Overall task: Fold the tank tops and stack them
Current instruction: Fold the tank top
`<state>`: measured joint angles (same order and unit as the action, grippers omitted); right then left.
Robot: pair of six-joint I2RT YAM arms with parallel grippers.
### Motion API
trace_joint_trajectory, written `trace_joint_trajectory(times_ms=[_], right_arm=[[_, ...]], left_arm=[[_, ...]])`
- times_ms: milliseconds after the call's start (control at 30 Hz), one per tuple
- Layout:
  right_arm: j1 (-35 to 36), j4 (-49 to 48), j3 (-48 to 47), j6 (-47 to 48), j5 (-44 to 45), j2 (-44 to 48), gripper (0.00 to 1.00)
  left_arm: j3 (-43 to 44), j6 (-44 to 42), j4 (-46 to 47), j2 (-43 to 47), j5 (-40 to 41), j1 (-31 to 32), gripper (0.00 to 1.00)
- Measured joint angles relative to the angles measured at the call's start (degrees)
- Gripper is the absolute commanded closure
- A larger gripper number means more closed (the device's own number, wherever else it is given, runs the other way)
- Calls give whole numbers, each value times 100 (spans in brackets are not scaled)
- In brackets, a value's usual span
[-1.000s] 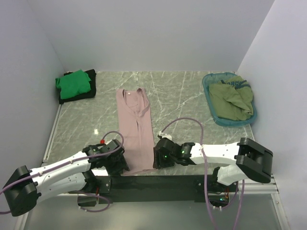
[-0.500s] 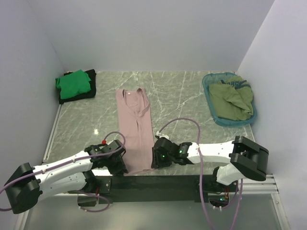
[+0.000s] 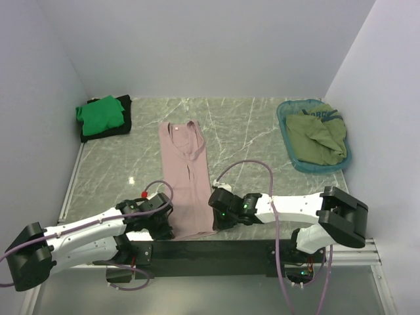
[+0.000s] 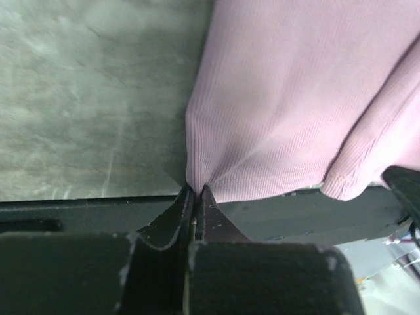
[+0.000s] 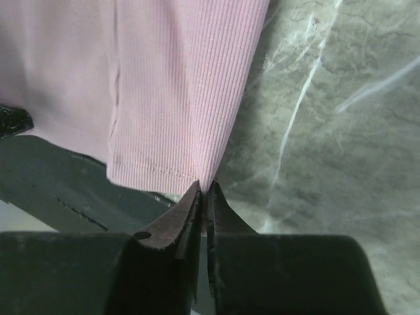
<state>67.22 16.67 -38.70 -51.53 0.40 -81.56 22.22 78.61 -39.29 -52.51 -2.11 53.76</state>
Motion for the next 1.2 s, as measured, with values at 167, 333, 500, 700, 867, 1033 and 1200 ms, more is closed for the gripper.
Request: trace_joint_trajectory(times_ms=[167, 333, 500, 700, 867, 1033, 1200], right_arm=[[83, 444, -192, 66, 22, 273, 100], [76, 916, -529, 199, 74, 463, 100], [-323, 1211, -1139, 535, 98, 330, 100], [-1268, 1384, -2181, 1152, 177, -315, 100], [-1786, 1427, -3285, 1620, 234, -1270, 100], [-2124, 1401, -3967, 1869, 164, -2111, 100], [-2441, 1451, -4413, 1963, 35, -2719, 100]], left_arm=[[31, 85, -92, 98, 46, 313, 99], [525, 83, -424, 98, 160, 267, 99], [994, -448, -225, -149, 195, -826, 99], [1709, -1257, 87, -990, 188, -2063, 99], [2330, -1781, 573, -1650, 170, -2861, 99], [2822, -2096, 940, -2385, 131, -3331, 100], [3200, -2216, 1268, -3021, 57, -3591, 99]])
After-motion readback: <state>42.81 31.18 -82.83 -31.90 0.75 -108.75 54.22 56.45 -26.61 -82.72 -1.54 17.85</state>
